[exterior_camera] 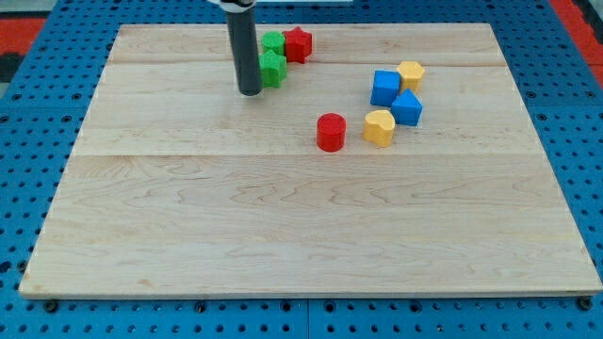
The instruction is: Slide the red circle into the red star
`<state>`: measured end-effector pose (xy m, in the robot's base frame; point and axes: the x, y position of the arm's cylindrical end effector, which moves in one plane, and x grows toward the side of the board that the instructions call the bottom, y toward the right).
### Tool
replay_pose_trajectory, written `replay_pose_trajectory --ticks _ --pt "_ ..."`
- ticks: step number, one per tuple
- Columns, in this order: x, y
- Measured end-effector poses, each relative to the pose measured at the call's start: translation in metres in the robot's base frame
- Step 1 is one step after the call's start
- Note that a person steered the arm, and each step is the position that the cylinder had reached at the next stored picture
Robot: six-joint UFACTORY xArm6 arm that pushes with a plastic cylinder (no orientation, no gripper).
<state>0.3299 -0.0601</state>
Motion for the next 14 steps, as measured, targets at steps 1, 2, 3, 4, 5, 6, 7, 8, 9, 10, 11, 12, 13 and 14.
replay_pose_trajectory --ticks 1,2,3,4,5,6,7,8,9,10,11,12,13,14 --pt "-0.002 0.027" --pt "-0.019 0.027" --pt "-0.027 0.027" --pt "0.013 0.04" --pt "0.035 0.057" --pt "0.035 0.054" --pt "0.035 0.038" --pt "0.035 0.037" --pt "0.035 0.037" --pt "0.036 0.037" --pt "0.037 0.05" --pt "0.039 0.06" --pt "0.065 0.063" --pt "0.086 0.088"
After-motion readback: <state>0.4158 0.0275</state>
